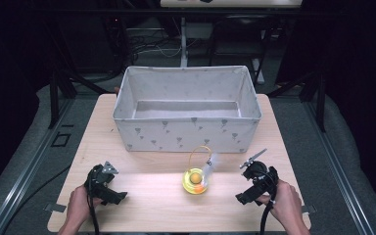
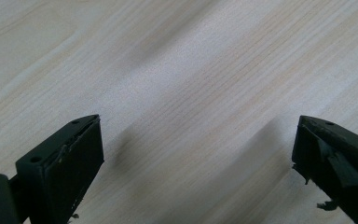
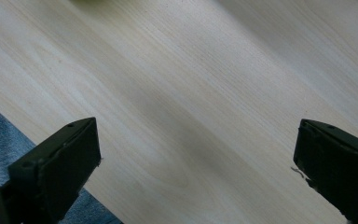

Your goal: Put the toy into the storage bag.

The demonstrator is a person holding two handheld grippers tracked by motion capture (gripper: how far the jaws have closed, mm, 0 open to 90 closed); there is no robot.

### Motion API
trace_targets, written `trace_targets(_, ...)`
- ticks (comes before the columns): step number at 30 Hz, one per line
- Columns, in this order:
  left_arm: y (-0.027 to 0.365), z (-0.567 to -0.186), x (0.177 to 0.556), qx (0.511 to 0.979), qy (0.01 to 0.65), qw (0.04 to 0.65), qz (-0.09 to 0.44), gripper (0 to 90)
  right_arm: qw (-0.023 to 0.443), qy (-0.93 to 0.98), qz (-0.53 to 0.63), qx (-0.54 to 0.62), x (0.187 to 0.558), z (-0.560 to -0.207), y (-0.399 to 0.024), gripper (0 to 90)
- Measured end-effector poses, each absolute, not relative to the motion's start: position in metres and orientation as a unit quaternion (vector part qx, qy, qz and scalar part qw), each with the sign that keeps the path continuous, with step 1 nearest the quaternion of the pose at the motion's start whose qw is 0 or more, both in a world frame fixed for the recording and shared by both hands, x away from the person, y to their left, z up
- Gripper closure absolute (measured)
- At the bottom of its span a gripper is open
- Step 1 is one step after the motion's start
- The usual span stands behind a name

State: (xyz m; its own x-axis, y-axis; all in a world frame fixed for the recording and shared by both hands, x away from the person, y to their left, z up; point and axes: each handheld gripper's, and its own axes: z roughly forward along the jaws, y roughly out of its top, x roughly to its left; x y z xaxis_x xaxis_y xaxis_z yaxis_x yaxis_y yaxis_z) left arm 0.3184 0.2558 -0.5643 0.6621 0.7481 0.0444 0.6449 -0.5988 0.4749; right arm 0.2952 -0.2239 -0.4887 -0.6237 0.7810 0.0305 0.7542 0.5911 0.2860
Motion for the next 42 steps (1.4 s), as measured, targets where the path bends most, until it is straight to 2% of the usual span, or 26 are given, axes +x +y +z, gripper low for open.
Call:
trace_targets(21,0.257,-0.564,0.318,0.885,0.394,0.22,0.119,1.6,0.045,0.9,0.139,0.41,0.295,-0.469,-0.205,0.4)
trace_targets(42,0.26,-0.562,0.318,0.879,0.402,0.229,0.116,0.4,0.025,0.921,0.169,0.351,0.314,-0.406,-0.164,0.0)
